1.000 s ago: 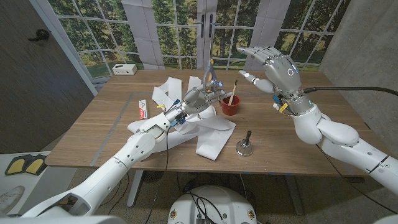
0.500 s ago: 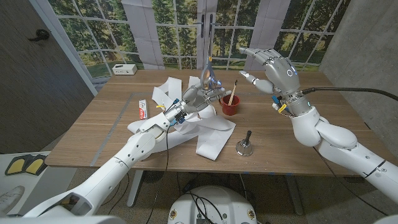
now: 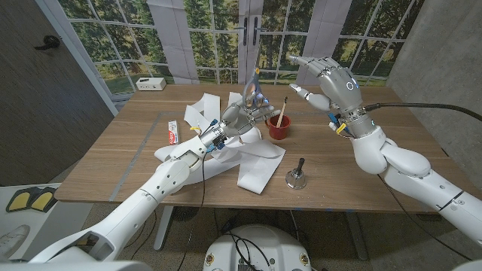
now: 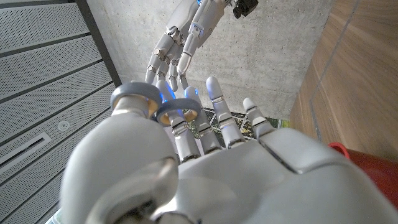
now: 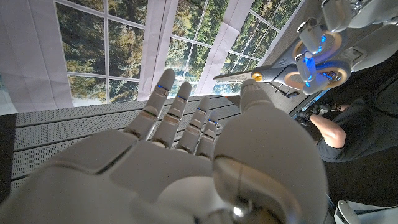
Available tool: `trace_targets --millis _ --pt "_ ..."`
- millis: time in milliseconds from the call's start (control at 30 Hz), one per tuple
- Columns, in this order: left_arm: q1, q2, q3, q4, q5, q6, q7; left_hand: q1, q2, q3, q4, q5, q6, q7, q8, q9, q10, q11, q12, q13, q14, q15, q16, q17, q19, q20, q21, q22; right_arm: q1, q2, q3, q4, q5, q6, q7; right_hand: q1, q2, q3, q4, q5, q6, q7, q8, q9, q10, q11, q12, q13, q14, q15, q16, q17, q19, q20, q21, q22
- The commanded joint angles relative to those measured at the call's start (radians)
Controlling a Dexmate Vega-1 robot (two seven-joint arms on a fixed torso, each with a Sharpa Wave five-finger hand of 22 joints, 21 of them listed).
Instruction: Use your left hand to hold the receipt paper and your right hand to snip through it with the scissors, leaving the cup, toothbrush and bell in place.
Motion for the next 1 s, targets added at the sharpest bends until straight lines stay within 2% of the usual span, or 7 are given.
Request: trace_targets --millis 33,233,367,433,600,800,1000 --pt "-0.013 -0.007 0.010 0.018 0.025 -0.020 -0.008 -0.024 -0.011 0.004 0.003 0.009 -0.055 -0.003 -0.051 -0.069 -0.019 -0.048 -0.086 -0.054 -0.041 -0.118 -0.051 -0.034 -0.010 0.010 -0.012 0.001 0.026 0.008 -0.008 0.013 -0.017 0.006 0.005 -0.004 -0.001 0.002 -0.008 0.001 0.006 -0.007 0.000 0.001 0.003 -0.005 -0.002 -0.001 0.003 -0.165 0.007 0.002 -0.005 0.003 -0.004 0.000" --pt "-0.022 -0.004 0.016 0.026 0.037 -0.018 -0.012 -0.050 -0.026 0.007 0.000 0.009 -0.062 -0.005 -0.112 -0.158 -0.146 -0.025 -0.228 -0.126 -0.160 -0.080 -0.150 -0.100 -0.019 0.015 -0.024 0.001 0.035 0.008 -0.012 0.013 -0.019 0.008 0.010 -0.004 -0.001 0.002 -0.010 0.002 0.007 -0.007 0.000 0.001 0.004 -0.006 -0.002 -0.003 0.004 -0.165 0.010 0.002 -0.008 0.005 -0.009 0.000" --pt "-0.028 0.005 0.021 0.025 0.055 -0.022 -0.012 -0.074 -0.047 -0.006 0.002 0.009 -0.072 0.003 -0.130 -0.189 -0.185 -0.004 -0.276 -0.155 -0.204 -0.054 -0.192 -0.134 -0.027 0.021 -0.030 0.001 0.041 0.008 -0.015 0.012 -0.022 0.007 0.013 -0.004 -0.001 0.002 -0.011 0.002 0.007 -0.009 -0.001 0.000 0.004 -0.006 -0.002 -0.005 0.004 -0.164 0.011 0.002 -0.010 0.007 -0.012 0.000" --pt "-0.031 0.012 0.022 0.021 0.064 -0.023 -0.010 -0.079 -0.051 -0.009 0.003 0.009 -0.067 0.007 -0.130 -0.194 -0.181 -0.008 -0.280 -0.160 -0.213 -0.051 -0.199 -0.138 -0.030 0.022 -0.031 0.001 0.044 0.009 -0.017 0.011 -0.026 0.005 0.014 -0.005 -0.001 0.002 -0.012 0.002 0.007 -0.009 -0.001 0.000 0.005 -0.007 -0.002 -0.005 0.004 -0.164 0.011 0.001 -0.010 0.007 -0.013 0.000" --pt "-0.039 0.024 0.027 0.017 0.077 -0.022 -0.016 -0.117 -0.081 -0.034 0.012 0.009 -0.085 0.031 -0.142 -0.218 -0.197 0.012 -0.311 -0.182 -0.241 -0.040 -0.224 -0.161 -0.038 0.029 -0.037 0.001 0.049 0.010 -0.020 0.006 -0.028 0.000 0.023 -0.004 0.000 0.003 -0.014 0.002 0.008 -0.009 -0.001 -0.001 0.005 -0.007 -0.002 -0.007 0.003 -0.165 0.012 -0.001 -0.011 0.009 -0.017 0.000" --pt "-0.041 0.030 0.029 0.017 0.079 -0.025 -0.025 -0.145 -0.095 -0.049 0.021 0.010 -0.098 0.063 -0.148 -0.235 -0.182 0.008 -0.322 -0.198 -0.243 -0.040 -0.235 -0.176 -0.039 0.027 -0.040 0.002 0.052 0.010 -0.026 0.001 -0.040 -0.007 0.026 -0.002 0.000 0.004 -0.018 0.002 0.007 -0.011 -0.001 -0.001 0.005 -0.009 -0.002 -0.009 0.001 -0.166 0.013 -0.003 -0.015 0.013 -0.022 0.000" --pt "-0.047 0.032 0.032 0.025 0.083 -0.031 -0.037 -0.170 -0.113 -0.065 0.026 0.012 -0.136 0.082 -0.159 -0.257 -0.181 0.028 -0.343 -0.218 -0.255 -0.032 -0.252 -0.197 -0.036 0.029 -0.043 0.001 0.054 0.009 -0.031 -0.007 -0.053 -0.020 0.035 -0.001 0.000 0.005 -0.021 0.003 0.007 -0.010 -0.002 -0.002 0.006 -0.009 -0.002 -0.011 -0.002 -0.166 0.013 -0.005 -0.022 0.020 -0.029 0.000"
